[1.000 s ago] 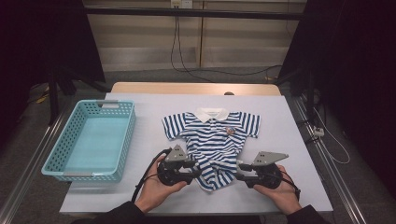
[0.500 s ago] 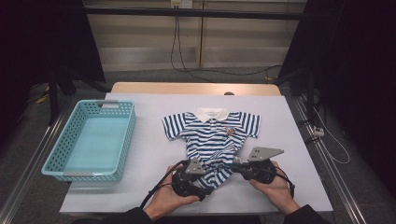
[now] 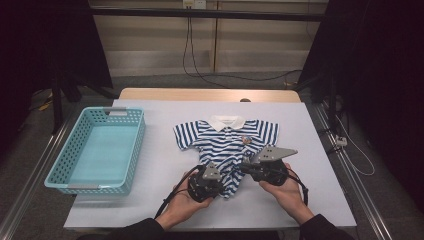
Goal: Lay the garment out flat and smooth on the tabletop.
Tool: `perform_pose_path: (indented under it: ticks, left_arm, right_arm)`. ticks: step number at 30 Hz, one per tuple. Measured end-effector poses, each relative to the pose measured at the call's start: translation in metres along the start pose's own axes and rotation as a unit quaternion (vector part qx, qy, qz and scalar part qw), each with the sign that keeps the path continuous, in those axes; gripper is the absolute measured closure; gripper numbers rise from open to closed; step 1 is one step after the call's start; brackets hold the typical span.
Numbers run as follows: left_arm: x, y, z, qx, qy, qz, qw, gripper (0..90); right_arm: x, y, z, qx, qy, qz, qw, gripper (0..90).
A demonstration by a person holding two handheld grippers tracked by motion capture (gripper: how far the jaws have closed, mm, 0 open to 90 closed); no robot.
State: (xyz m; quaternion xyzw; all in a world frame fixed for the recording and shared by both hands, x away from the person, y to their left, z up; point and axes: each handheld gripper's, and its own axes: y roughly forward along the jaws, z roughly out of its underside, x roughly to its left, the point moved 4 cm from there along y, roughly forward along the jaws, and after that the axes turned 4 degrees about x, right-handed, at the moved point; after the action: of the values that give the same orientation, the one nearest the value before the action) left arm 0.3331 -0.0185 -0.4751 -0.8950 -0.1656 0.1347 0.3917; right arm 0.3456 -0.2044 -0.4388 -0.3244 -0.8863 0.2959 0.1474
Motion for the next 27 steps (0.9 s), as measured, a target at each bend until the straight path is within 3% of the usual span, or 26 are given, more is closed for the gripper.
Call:
perform_pose_path:
  ticks: [2,4,8,12,17,22,27]
  left_arm:
    - [0.001,-0.003,-0.001,-0.007,-0.012,0.016,0.9998,88.0]
    - [0.002,-0.011,-0.006,-0.029,-0.026,0.041,0.9984,88.2]
    - [-0.001,-0.029,-0.017,-0.078,-0.042,0.071,0.9936,88.2]
    - [0.012,-0.036,-0.015,-0.091,-0.053,0.040,0.9937,88.2]
    - [0.029,-0.046,-0.013,-0.114,-0.089,0.038,0.9887,88.2]
    - [0.033,-0.048,-0.010,-0.106,-0.084,0.020,0.9907,88.3]
    - [0.044,-0.056,-0.001,-0.108,-0.102,0.004,0.9889,88.2]
  right_arm:
    - [-0.002,-0.002,0.002,-0.002,0.003,0.001,1.0000,85.9]
    - [-0.002,-0.004,0.001,-0.006,0.002,0.002,1.0000,86.3]
    - [-0.003,-0.009,-0.002,-0.017,0.001,0.001,0.9999,87.1]
    - [-0.004,-0.010,-0.001,-0.021,0.007,0.001,0.9997,86.4]
    - [-0.006,-0.013,-0.004,-0.028,-0.001,0.012,0.9995,88.0]
    - [-0.009,-0.008,-0.015,-0.030,-0.004,0.018,0.9994,88.2]
    - [-0.001,0.008,-0.032,-0.035,-0.023,0.008,0.9991,88.4]
